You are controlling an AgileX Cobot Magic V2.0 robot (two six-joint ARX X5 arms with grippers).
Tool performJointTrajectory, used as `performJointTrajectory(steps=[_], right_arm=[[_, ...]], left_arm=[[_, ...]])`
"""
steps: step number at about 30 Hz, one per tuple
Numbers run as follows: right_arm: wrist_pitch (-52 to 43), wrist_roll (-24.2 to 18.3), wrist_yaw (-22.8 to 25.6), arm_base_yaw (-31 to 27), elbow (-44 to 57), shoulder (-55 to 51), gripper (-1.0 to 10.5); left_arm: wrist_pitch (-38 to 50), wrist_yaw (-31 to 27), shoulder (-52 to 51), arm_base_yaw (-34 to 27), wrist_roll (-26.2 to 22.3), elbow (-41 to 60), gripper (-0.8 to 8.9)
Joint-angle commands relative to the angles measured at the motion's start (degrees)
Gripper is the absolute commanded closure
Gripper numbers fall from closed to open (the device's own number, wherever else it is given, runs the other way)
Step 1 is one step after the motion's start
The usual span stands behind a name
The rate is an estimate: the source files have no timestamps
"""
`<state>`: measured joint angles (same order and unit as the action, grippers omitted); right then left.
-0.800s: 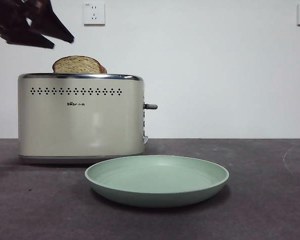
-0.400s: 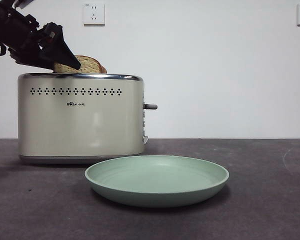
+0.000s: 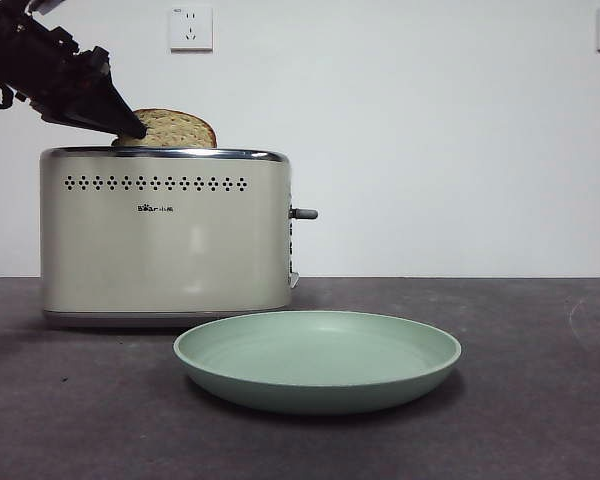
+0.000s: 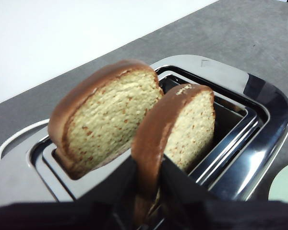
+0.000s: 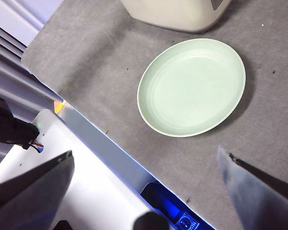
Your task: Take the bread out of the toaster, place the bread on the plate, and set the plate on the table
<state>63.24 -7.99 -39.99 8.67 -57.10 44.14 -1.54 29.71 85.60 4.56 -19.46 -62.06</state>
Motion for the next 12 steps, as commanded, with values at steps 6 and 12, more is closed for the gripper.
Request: performJointTrajectory(steps=[6, 12], right_arm=[[-0.1, -0.4, 0.0, 0.1, 0.1, 0.0, 4.4], [-0.1, -0.4, 0.1, 0.1, 0.1, 0.0, 4.4]], left_arm=[[-5.6, 0.3, -0.3, 0.3, 0.4, -7.6, 8.22], [-14.4, 0.4, -0.3, 0.3, 0.4, -16.8, 8.22]])
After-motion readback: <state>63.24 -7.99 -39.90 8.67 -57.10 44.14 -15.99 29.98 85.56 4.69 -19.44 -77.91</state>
